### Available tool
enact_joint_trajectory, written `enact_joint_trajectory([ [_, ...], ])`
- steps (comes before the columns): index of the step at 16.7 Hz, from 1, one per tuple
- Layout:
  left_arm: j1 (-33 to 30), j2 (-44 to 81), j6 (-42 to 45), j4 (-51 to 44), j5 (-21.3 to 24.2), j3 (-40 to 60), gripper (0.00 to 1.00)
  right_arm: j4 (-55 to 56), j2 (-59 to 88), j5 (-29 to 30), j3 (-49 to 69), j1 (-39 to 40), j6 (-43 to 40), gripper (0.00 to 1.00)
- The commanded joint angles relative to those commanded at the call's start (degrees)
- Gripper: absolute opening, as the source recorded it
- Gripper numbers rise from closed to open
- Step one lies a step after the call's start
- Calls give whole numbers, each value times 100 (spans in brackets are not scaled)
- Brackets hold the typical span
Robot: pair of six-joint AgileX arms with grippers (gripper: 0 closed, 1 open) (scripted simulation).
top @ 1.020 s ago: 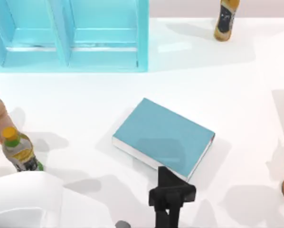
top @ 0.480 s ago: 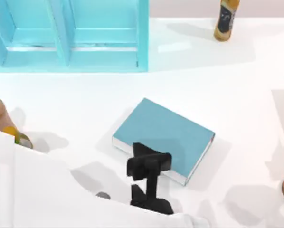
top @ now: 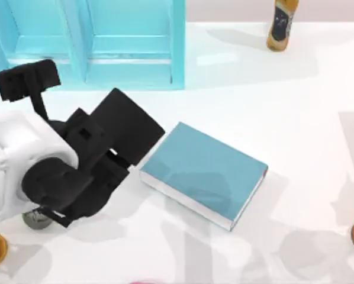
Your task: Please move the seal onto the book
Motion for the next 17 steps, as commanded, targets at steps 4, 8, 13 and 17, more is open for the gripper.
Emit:
enact_joint_trajectory([
  [4, 1433, -2330, 3101, 1179, 1054, -758, 100, 0, 0, 0, 0, 0, 0, 100],
  [8, 2383, -4529, 6785, 2318, 2595, -1787, 100, 0, 0, 0, 0, 0, 0, 100],
  [13, 3106, -6447, 10927, 3335, 4660, -3221, 100, 0, 0, 0, 0, 0, 0, 100],
  [17, 3775, -7261, 13166, 3812, 5761, -4296, 100, 0, 0, 0, 0, 0, 0, 100],
])
